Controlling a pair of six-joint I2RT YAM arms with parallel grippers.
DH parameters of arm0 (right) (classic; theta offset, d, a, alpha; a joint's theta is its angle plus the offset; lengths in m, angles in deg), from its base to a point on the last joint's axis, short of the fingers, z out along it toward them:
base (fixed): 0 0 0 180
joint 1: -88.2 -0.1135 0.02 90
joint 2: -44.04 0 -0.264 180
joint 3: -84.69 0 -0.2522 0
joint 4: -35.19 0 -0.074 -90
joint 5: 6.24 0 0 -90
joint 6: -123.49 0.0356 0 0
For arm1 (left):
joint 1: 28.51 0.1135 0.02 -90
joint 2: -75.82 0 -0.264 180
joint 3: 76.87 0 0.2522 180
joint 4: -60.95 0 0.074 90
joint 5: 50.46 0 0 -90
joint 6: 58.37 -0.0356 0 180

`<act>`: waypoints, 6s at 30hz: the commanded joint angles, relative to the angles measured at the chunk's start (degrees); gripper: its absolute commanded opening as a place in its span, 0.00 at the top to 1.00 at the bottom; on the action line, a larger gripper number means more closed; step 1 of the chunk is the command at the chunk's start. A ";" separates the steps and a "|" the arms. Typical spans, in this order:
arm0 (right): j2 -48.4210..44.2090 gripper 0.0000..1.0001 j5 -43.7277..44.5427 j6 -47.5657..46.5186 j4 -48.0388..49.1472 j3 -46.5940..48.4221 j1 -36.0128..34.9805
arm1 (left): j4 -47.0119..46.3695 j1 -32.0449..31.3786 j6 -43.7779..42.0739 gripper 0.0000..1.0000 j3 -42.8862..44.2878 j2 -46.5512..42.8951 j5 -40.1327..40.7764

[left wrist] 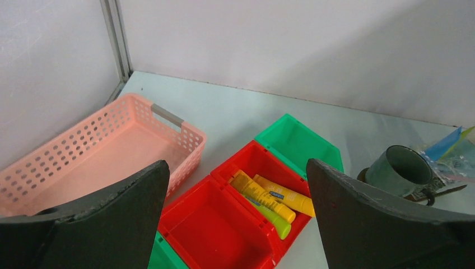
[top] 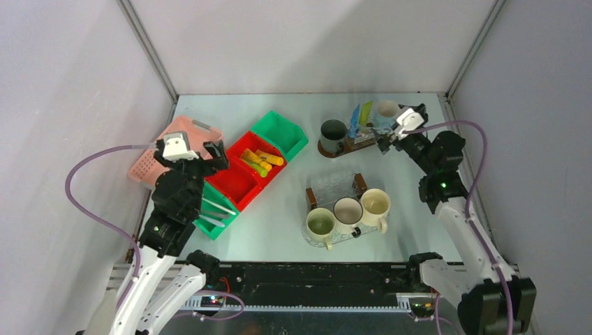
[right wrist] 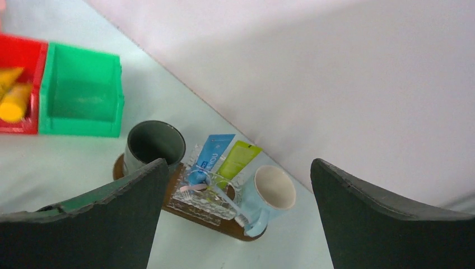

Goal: Prepare toiletry sets of a toothbrush and toothpaste on the tray
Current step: Place the toothbrush in the toothpaste holder, then pick up the toothpaste from the storage box.

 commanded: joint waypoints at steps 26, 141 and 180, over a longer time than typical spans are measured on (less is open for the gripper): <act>-16.51 0.01 26.24 58.14 -43.51 3.25 10.19 | 34.48 0.39 36.28 0.02 15.91 26.72 -2.41; -15.06 0.00 12.19 51.23 -31.15 7.48 -6.11 | 14.53 -3.23 32.45 1.00 20.33 31.41 -11.46; 11.40 0.10 2.49 93.07 -13.24 25.80 -19.65 | -50.96 -3.22 14.02 1.00 -6.79 12.88 -51.34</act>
